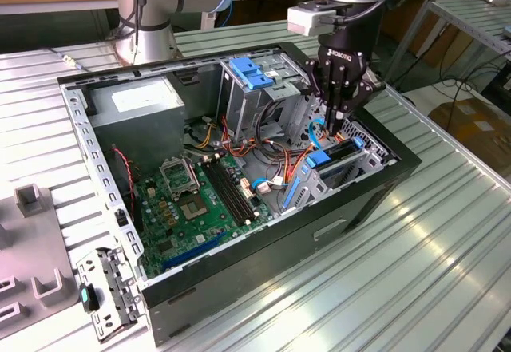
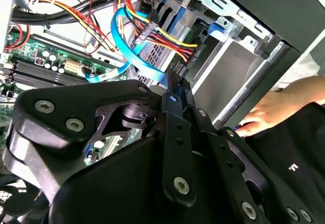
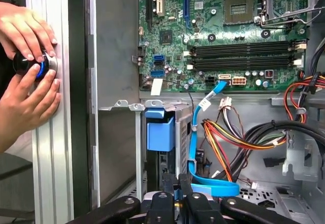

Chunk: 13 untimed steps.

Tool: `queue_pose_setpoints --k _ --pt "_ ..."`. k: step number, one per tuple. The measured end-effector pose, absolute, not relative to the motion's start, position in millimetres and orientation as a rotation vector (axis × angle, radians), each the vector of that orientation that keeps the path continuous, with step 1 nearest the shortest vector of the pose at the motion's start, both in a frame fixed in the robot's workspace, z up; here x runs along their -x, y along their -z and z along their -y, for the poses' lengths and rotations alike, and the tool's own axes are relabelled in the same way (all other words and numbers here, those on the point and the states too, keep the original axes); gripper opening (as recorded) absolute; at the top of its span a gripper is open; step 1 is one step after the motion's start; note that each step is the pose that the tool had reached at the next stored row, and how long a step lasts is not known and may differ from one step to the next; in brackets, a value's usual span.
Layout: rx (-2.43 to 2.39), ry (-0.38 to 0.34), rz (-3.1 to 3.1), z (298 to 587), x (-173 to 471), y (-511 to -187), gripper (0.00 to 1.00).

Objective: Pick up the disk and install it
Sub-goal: 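Insert the second disk wire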

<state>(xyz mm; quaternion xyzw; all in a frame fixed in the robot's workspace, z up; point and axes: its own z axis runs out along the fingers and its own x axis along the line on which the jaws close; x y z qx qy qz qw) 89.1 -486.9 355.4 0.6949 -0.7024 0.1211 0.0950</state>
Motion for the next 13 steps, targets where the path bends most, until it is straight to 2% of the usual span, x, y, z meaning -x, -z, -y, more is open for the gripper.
queue_pose_setpoints --k 13 --pt "-2.119 -0.371 2.165 504.8 -77.6 -353.1 0.16"
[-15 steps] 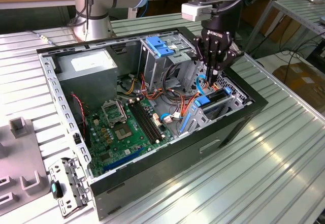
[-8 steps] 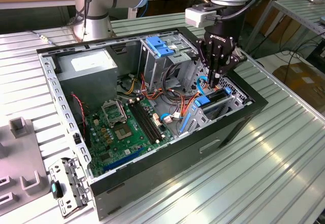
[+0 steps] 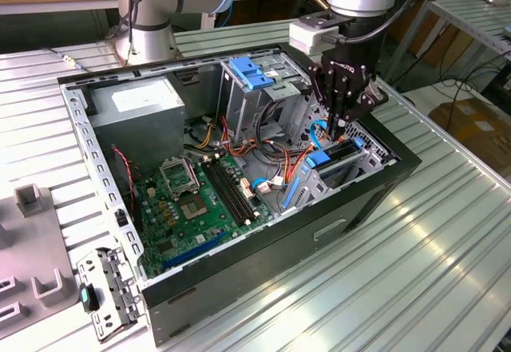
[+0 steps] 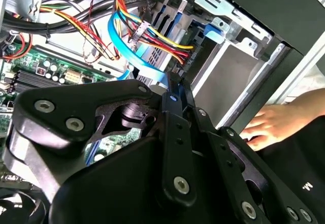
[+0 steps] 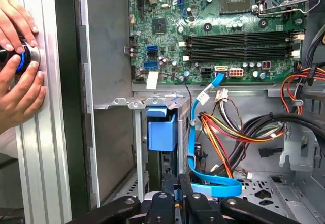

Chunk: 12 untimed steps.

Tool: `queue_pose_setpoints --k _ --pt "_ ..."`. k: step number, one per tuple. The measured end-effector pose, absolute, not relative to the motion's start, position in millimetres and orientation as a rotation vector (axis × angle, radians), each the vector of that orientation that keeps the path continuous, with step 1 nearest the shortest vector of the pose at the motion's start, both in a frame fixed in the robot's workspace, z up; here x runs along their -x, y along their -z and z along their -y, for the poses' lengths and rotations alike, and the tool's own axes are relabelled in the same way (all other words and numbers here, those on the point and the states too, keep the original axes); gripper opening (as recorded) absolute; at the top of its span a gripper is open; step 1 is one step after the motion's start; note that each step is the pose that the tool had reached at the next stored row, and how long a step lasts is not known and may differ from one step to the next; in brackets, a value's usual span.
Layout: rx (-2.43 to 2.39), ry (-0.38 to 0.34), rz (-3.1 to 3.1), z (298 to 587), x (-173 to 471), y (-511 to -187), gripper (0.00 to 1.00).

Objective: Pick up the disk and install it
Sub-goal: 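Insert the second disk wire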

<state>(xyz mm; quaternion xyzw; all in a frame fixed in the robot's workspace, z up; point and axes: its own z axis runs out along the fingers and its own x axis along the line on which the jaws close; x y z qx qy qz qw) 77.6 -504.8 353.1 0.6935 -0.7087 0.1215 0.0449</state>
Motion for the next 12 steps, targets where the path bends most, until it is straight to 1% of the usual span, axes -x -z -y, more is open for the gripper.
queue_pose_setpoints --k 12 --pt "-2.152 -0.379 2.215 521.7 -70.4 -349.9 0.16"
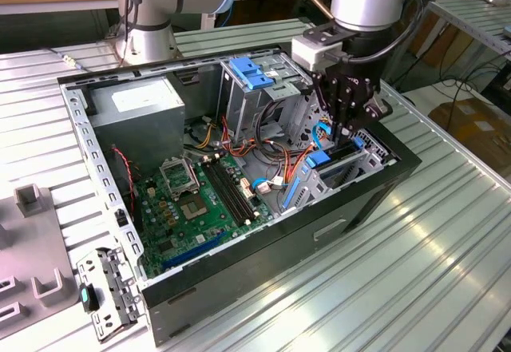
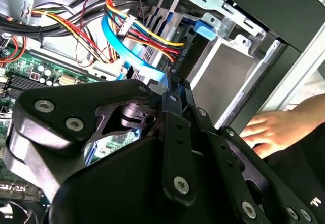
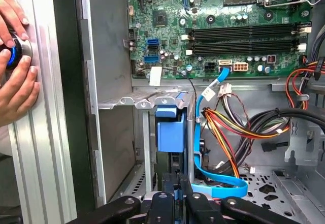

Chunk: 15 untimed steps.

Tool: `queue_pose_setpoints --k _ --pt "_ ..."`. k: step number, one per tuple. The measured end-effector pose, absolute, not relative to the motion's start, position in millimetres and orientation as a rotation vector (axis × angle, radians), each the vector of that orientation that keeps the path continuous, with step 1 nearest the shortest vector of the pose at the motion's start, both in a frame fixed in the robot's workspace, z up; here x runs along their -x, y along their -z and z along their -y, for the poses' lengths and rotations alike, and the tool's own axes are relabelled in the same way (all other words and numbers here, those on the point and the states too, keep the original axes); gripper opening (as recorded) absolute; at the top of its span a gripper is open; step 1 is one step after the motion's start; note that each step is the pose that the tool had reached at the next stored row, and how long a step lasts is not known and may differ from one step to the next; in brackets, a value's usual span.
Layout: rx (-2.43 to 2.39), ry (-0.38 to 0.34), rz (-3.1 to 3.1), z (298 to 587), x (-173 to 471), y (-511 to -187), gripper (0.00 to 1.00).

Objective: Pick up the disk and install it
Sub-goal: 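Insert the second disk wire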

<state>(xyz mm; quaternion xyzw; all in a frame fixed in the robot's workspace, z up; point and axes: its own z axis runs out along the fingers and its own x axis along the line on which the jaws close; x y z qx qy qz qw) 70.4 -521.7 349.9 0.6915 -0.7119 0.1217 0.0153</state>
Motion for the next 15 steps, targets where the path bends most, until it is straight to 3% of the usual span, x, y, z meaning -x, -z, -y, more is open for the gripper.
queue_pose_setpoints --k 15 --pt "-2.201 -0.32 2.288 534.4 -67.4 -344.6 0.16"
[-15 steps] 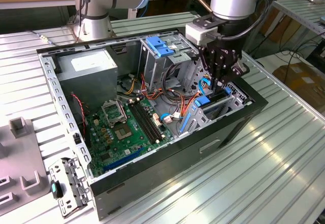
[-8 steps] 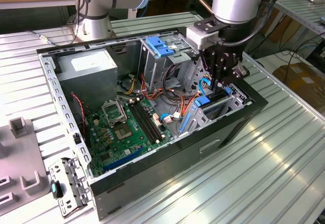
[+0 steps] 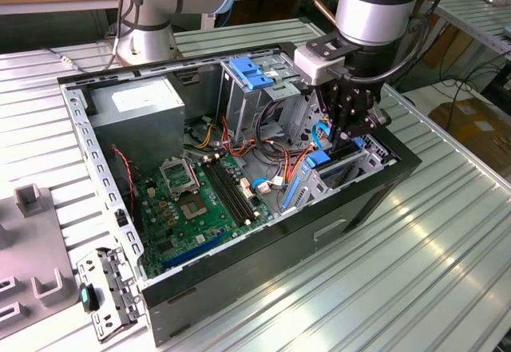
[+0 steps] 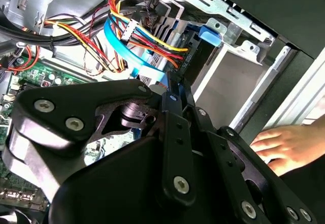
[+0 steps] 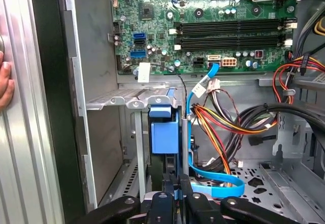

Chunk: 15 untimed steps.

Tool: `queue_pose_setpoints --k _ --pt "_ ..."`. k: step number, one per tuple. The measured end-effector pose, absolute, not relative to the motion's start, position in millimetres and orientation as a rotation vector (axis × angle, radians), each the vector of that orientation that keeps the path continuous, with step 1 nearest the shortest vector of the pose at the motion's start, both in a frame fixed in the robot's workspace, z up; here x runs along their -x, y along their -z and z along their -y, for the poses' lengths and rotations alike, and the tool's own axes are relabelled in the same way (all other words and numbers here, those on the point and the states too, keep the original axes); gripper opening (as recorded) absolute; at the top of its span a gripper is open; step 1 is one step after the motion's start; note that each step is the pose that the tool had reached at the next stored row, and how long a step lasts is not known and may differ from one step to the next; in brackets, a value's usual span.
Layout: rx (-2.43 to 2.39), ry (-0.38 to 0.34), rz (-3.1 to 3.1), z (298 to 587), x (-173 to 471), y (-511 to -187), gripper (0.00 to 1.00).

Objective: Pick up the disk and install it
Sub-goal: 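Insert the second disk wire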

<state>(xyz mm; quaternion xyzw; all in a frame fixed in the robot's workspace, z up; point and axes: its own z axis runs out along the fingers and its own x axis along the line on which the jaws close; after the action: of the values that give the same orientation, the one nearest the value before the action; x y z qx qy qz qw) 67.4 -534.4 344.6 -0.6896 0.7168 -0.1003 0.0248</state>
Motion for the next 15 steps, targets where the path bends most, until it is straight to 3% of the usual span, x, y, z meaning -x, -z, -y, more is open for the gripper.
queue_pose_setpoints --k 15 --pt "2.126 0.295 -2.213 537.8 -67.4 -338.0 0.16"
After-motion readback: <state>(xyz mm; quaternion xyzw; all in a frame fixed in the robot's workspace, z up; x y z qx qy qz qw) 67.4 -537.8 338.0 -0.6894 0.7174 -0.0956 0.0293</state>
